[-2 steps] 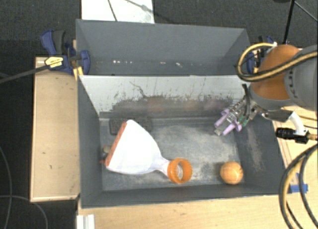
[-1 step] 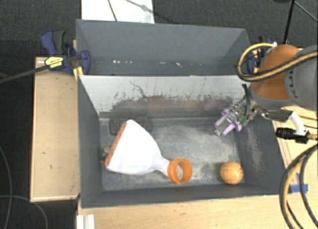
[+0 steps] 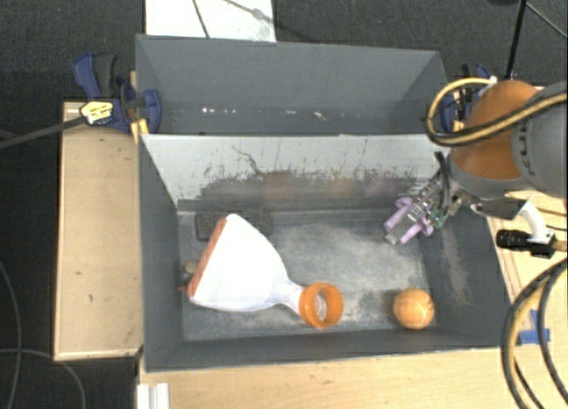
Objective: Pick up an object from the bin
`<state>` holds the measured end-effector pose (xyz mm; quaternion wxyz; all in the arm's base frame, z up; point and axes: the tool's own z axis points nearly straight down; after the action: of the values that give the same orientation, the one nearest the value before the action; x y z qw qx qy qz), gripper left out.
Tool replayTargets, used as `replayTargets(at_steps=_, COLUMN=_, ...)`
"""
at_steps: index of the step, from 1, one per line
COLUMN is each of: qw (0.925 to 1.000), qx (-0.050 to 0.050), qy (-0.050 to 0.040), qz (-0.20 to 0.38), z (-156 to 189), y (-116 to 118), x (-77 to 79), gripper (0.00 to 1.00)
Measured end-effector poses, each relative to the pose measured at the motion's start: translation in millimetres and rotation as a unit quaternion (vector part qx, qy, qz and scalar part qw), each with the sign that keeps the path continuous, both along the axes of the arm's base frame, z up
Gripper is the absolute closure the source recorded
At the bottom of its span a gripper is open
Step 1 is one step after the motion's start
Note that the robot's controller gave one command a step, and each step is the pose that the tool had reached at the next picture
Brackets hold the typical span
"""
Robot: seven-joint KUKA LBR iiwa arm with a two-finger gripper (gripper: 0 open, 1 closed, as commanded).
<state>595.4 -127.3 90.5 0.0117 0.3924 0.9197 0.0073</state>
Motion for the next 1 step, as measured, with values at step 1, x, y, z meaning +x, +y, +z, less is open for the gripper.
replayTargets(at_steps=1, qw=0.9999, qx=-0.003, qy=0.0119, qz=0.003, z=35.8, y=1.4, x=5.4, gripper=1.00)
